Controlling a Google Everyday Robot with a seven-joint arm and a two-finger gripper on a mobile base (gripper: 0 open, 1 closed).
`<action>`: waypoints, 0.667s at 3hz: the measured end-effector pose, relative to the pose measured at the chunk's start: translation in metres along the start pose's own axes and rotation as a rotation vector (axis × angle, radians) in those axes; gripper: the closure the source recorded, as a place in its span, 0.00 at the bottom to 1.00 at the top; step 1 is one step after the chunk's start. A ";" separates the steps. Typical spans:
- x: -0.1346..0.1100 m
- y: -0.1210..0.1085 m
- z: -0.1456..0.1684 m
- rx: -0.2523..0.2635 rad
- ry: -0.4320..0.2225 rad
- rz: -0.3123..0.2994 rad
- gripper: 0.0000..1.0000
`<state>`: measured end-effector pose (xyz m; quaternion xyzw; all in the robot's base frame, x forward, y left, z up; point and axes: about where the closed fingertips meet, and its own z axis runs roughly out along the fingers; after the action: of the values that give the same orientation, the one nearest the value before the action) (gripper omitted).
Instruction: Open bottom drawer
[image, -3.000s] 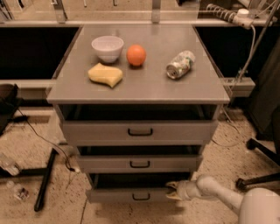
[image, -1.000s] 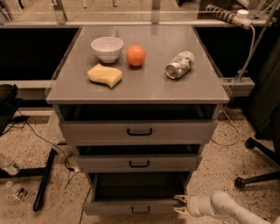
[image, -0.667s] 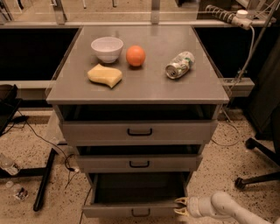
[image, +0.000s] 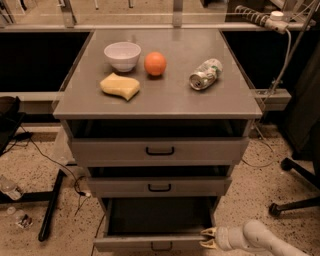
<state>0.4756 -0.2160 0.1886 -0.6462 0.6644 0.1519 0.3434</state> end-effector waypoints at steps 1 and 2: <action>0.000 0.000 0.000 0.000 0.000 0.000 0.57; 0.000 0.000 0.000 0.000 0.000 0.000 0.34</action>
Offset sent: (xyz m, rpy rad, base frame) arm 0.0000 0.0000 0.0000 0.0000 0.0000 0.0000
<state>0.4756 -0.2160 0.1886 -0.6462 0.6644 0.1520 0.3434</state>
